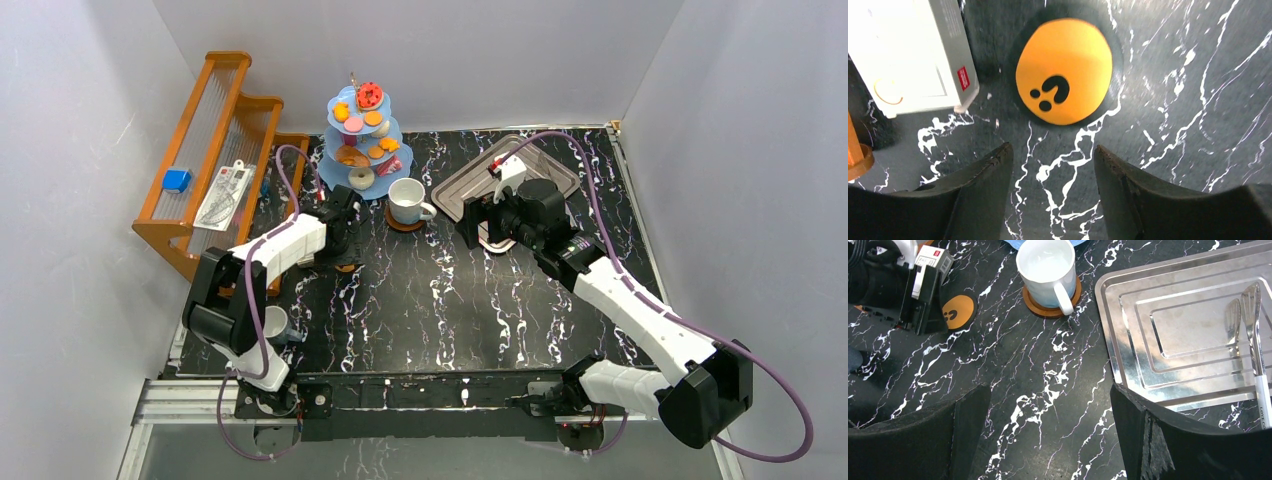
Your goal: Serve the afternoon tea
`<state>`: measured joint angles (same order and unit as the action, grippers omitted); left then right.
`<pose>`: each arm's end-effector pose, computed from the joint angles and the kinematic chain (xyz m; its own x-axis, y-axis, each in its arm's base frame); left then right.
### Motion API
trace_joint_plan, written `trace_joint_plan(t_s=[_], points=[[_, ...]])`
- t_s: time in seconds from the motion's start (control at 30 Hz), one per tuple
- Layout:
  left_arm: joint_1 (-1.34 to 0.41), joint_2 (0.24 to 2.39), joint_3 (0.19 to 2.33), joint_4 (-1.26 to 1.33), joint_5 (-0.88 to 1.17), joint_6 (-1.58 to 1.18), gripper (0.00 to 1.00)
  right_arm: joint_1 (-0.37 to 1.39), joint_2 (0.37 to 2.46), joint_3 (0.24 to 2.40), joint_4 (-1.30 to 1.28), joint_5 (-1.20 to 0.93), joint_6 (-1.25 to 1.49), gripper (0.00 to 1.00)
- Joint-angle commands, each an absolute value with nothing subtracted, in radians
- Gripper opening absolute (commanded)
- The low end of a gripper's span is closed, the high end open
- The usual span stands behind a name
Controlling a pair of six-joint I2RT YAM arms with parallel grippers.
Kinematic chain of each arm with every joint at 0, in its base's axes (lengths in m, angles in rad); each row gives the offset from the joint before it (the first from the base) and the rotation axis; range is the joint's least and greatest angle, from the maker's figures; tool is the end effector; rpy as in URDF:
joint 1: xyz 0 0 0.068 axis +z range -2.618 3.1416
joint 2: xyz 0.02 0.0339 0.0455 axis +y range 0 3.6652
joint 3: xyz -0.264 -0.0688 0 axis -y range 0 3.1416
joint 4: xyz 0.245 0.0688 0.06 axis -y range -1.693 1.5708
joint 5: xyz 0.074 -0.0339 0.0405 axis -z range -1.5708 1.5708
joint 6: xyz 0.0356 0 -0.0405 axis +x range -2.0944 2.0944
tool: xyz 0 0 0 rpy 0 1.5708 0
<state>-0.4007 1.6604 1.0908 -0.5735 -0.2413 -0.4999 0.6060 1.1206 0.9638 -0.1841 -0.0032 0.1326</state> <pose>0.3047 -0.1198 0.1961 -0.8731 -0.1356 -0.4682 -0.1493 0.9888 -0.0080 0.2135 0.1481 0.3356 -0.3480 -0.0803 -0.9340 -0.5307 0.8382 0.1257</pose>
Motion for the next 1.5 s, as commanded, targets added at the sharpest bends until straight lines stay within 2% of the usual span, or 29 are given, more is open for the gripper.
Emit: trace_joint_plan(t_s=[0.0, 0.53, 1.47], points=[[-0.398, 1.616, 1.027, -0.586, -0.189, -0.52, 0.56, 0.604, 1.096, 0.962, -0.154, -0.005, 0.138, 0.99], [-0.398, 1.712, 0.998, -0.426, -0.212, -0.486, 0.49, 0.604, 1.085, 0.97, -0.154, -0.005, 0.138, 0.99], [-0.375, 1.942, 1.241, -0.352, -0.33, -0.425, 0.43, 0.604, 1.101, 0.997, -0.185, 0.014, 0.143, 1.0]])
